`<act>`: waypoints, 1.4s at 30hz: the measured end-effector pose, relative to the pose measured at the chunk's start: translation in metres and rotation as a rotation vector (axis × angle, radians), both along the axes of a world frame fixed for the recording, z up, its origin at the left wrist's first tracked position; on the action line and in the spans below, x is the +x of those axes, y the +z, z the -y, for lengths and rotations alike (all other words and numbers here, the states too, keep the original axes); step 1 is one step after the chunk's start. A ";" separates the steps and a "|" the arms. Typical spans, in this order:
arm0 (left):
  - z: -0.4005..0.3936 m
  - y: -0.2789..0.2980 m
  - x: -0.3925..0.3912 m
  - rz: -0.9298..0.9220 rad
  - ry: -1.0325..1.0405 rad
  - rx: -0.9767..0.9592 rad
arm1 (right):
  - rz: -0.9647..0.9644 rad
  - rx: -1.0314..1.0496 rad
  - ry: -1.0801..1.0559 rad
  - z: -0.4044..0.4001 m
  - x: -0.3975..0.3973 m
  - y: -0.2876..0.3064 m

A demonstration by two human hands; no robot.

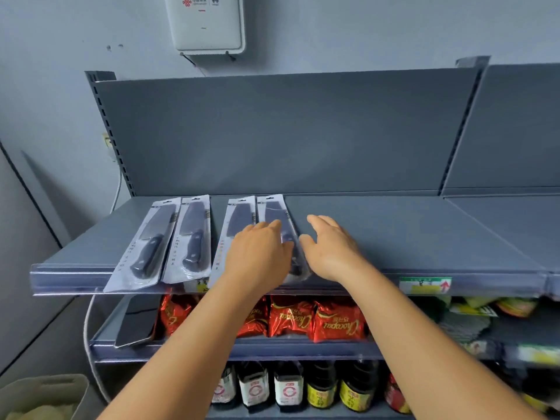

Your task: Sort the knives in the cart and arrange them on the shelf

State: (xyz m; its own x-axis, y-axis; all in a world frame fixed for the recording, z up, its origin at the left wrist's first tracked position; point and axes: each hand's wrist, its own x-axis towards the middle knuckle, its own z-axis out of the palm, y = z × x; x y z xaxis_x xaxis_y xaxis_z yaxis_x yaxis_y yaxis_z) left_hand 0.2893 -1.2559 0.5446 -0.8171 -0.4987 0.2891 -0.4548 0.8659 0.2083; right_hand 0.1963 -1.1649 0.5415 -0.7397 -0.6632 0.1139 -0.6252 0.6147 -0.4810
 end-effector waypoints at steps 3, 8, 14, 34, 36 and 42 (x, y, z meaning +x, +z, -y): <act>-0.032 -0.004 -0.006 -0.048 -0.116 -0.022 | -0.062 -0.035 -0.062 -0.040 -0.001 -0.004; -0.096 -0.024 -0.028 -0.052 -0.317 -0.061 | -0.053 -0.038 -0.218 -0.124 -0.003 -0.028; -0.201 -0.064 -0.061 0.031 -0.590 -0.065 | 0.008 -0.040 -0.445 -0.245 -0.004 -0.072; -0.667 -0.226 -0.091 0.557 -1.225 0.099 | 0.401 0.000 -1.215 -0.704 0.067 -0.250; -0.703 -0.234 -0.089 0.572 -1.284 0.090 | 0.411 -0.017 -1.288 -0.734 0.078 -0.258; -0.794 -0.252 -0.087 0.665 -1.438 0.071 | 0.507 -0.115 -1.517 -0.804 0.098 -0.280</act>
